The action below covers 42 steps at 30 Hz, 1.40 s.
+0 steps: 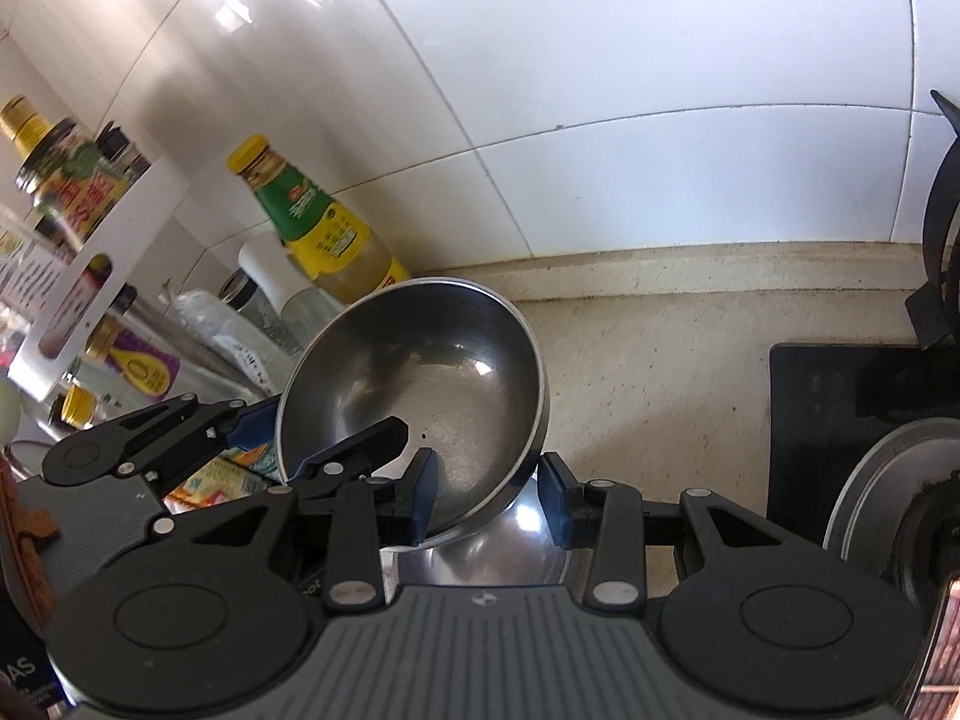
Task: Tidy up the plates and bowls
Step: 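Lift the small steel bowl with the right tool and carry it to the bowl stack, then lower the small bowl onto the bowl stack and open the right tool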
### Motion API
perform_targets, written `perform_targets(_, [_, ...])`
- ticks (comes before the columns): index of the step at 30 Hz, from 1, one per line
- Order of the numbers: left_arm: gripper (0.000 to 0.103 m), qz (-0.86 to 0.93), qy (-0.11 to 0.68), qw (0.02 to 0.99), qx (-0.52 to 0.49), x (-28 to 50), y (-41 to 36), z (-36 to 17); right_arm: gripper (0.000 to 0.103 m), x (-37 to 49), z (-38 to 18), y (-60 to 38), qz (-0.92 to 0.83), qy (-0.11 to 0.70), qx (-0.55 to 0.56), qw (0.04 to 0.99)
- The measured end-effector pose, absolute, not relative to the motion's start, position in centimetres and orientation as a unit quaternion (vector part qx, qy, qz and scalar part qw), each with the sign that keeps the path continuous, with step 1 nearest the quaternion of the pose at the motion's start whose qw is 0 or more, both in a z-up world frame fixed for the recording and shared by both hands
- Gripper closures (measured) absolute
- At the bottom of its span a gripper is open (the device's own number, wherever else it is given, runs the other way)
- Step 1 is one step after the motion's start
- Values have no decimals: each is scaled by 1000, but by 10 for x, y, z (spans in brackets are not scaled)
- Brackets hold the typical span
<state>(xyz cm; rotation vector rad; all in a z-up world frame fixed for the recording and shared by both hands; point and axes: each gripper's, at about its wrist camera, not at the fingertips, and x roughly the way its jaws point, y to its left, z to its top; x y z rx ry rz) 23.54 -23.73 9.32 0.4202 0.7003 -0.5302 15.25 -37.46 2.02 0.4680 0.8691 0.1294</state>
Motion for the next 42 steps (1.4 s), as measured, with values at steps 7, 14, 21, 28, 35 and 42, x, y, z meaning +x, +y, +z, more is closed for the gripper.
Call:
perform_targets(7, [54,-251,342,883,199,217,-225,90,50,138,15,-362,63,425,219,876])
perform_targets(14, [54,-250,353,880,195,204,-214,79,50,130,5,-352,65,438,216,870])
perform_targets(21, [54,-245,369,877,189,200,-206,65,50,132,-6,-345,67,450,216,864])
perform_targets(28, [54,-243,383,872,183,202,-204,54,50,132,-13,-344,63,461,215,859])
perform_targets(35, [54,-243,386,871,184,201,-206,49,50,132,-15,-346,61,464,216,857])
perform_targets(42, [54,-240,387,871,183,201,-205,49,50,132,-17,-345,62,466,213,857])
